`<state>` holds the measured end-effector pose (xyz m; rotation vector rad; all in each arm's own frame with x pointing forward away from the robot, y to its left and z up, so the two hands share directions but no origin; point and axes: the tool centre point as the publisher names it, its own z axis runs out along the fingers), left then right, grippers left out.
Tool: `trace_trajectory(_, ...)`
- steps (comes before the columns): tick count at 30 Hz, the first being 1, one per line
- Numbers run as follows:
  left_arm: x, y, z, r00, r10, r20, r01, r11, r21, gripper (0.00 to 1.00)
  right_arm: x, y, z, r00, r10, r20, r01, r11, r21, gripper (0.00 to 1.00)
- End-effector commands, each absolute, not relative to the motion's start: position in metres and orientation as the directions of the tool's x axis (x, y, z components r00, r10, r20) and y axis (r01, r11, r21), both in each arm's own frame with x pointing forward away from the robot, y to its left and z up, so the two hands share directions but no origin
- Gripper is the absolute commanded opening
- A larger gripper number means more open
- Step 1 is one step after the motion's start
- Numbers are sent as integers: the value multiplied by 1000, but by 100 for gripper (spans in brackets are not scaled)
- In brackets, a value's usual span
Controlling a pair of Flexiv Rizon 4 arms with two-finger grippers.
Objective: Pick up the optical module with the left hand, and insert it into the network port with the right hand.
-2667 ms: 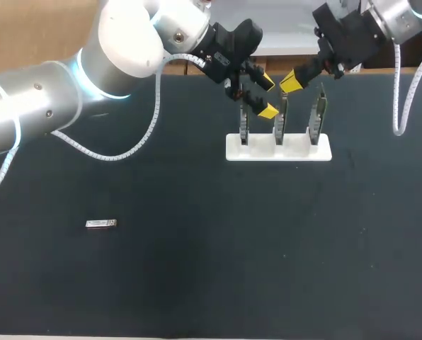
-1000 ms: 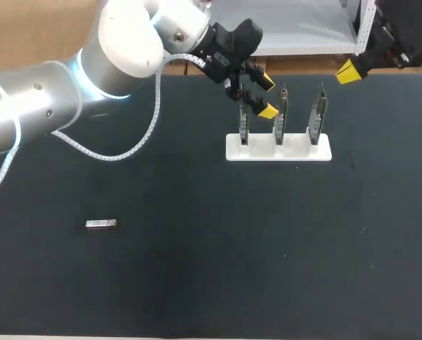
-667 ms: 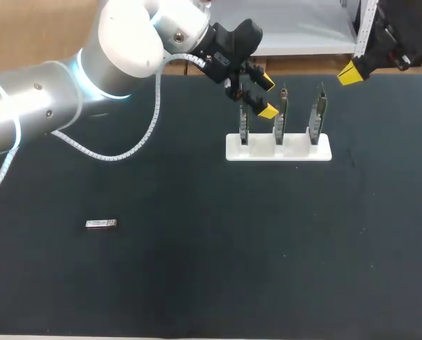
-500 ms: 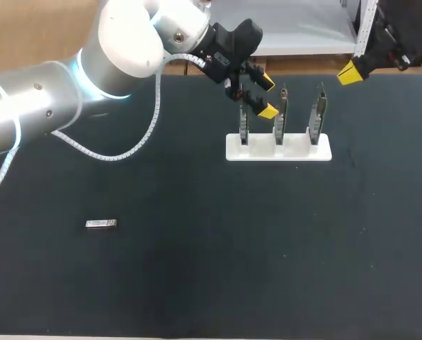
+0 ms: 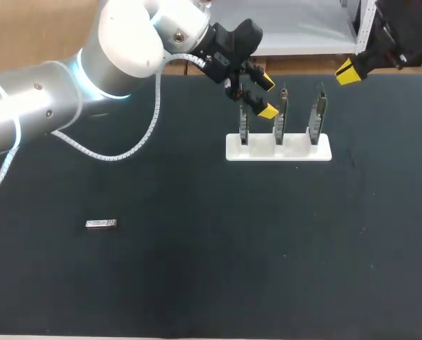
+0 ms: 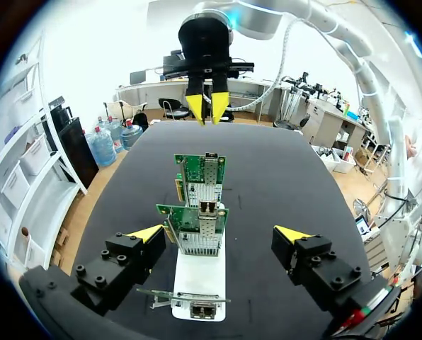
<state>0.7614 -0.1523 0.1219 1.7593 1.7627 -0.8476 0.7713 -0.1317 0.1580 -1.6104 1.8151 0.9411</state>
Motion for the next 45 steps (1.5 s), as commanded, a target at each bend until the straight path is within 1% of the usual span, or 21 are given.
trace_trajectory(1,764,-153,122,-36,685,-728,996,-34,-81,100,772,-132,158,-147,-617,-773,-987,45,152,100)
trace_trajectory(26,764,-153,122,-36,685,-728,996,-34,-81,100,772,-132,158,-147,-617,-773,-987,45,152,100)
trace_trajectory(31,769,-145,137,-27,676,-737,999,-9,-45,100,772,-132,158,-147,-617,-773,-987,45,152,100)
trace_trajectory(35,773,-134,157,-6,671,-741,1000,10,1,100,772,-132,158,-147,-617,-773,-987,45,152,100)
trace_trajectory(40,769,-110,193,75,693,-717,996,-11,93,100,772,-132,158,-147,-617,-773,-987,45,152,100)
trace_trajectory(41,766,-102,202,98,710,-697,992,-12,126,100,772,-132,158,-147,-617,-773,-987,45,152,100)
trace_trajectory(42,763,-93,210,136,747,-651,982,-14,190,100,772,-132,158,-147,-617,-773,-987,45,152,100)
trace_trajectory(44,753,-72,225,214,830,-515,948,-49,316,100,772,-132,158,-147,-617,-773,-987,45,152,100)
trace_trajectory(45,748,-60,232,227,842,-489,939,-56,340,100,772,-132,158,-147,-617,-773,-987,45,152,100)
